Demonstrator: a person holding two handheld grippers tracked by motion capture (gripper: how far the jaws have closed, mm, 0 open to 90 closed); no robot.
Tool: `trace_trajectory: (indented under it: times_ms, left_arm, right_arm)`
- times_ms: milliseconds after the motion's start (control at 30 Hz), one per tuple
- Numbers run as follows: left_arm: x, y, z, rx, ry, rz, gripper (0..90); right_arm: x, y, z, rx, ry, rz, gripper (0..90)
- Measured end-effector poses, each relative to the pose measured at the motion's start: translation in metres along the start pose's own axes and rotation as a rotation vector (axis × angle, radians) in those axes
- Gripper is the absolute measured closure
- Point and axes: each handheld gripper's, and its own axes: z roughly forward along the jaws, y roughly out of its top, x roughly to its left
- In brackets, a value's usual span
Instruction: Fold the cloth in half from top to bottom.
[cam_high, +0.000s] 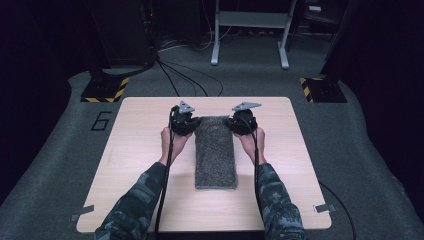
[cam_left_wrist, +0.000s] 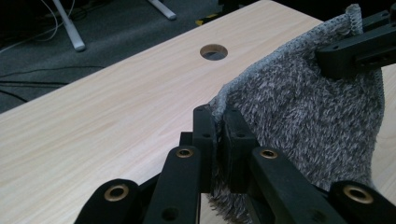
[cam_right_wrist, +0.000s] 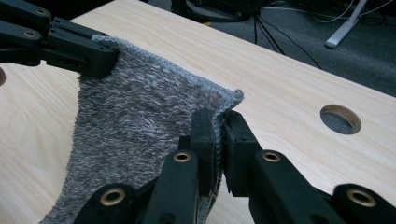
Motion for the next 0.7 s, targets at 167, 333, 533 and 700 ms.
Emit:
trace_trajectory:
  times_ms: [167, 333, 533, 700]
  left_arm:
    - [0.0, -0.001, -0.004, -0.002, -0.01, -0.006, 85.2]
    - [-0.004, -0.007, -0.006, -0.003, -0.03, 0.002, 85.2]
    - [-0.011, -0.01, -0.009, -0.008, -0.046, 0.014, 85.1]
    - [-0.016, -0.015, -0.013, -0.009, -0.074, 0.011, 85.1]
  right_arm:
    - [0.004, 0.0, -0.002, -0.001, 0.007, -0.008, 83.8]
    - [0.005, -0.006, -0.004, 0.006, 0.014, -0.017, 83.7]
    - [0.004, -0.013, -0.009, -0.003, 0.024, -0.022, 83.4]
    - [0.007, -0.019, -0.014, -0.012, 0.031, -0.033, 83.0]
